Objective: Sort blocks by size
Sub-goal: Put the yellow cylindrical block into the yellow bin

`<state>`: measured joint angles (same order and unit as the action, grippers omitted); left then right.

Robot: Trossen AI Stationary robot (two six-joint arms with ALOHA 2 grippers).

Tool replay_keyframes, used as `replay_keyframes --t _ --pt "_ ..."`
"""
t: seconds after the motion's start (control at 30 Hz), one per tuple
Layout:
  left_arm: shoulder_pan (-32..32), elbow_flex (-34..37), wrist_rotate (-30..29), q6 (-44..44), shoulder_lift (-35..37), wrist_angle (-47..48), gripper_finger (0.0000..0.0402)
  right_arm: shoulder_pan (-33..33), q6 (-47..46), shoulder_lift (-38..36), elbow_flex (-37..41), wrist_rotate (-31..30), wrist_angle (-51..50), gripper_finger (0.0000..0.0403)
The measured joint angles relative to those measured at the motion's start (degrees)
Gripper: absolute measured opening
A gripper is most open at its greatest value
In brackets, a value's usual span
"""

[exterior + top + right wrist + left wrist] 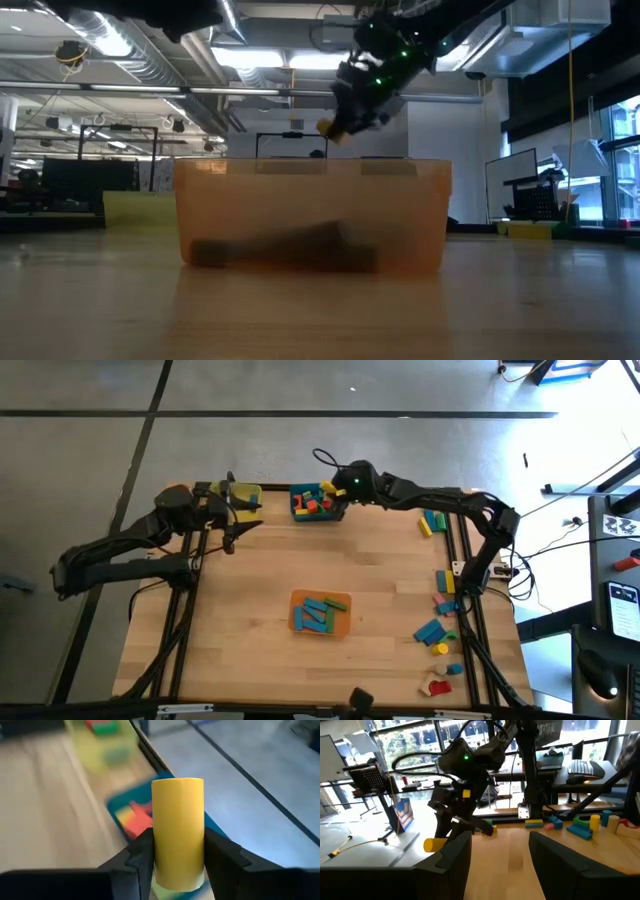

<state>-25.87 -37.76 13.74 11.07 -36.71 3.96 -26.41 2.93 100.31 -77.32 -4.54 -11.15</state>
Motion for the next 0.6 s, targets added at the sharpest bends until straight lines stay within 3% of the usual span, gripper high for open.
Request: replay_keyframes --t 0.2,0.4,0.6 --pt "-0.02 0.0 -0.67 -0.57 3.27 2.19 0.0182 2.52 -3.21 0.17 -0.04 2.72 8.87 0.0141" --pt "-0.09 0.0 -8.04 -3.65 4.98 2.97 0.0182 3.99 -5.59 0.9 -0.07 2.92 13.94 0.0145" --pt "-0.04 0.0 -8.39 -1.83 4.74 3.15 0.0182 3.88 -6.61 2.55 -0.07 4.89 19.42 0.0149"
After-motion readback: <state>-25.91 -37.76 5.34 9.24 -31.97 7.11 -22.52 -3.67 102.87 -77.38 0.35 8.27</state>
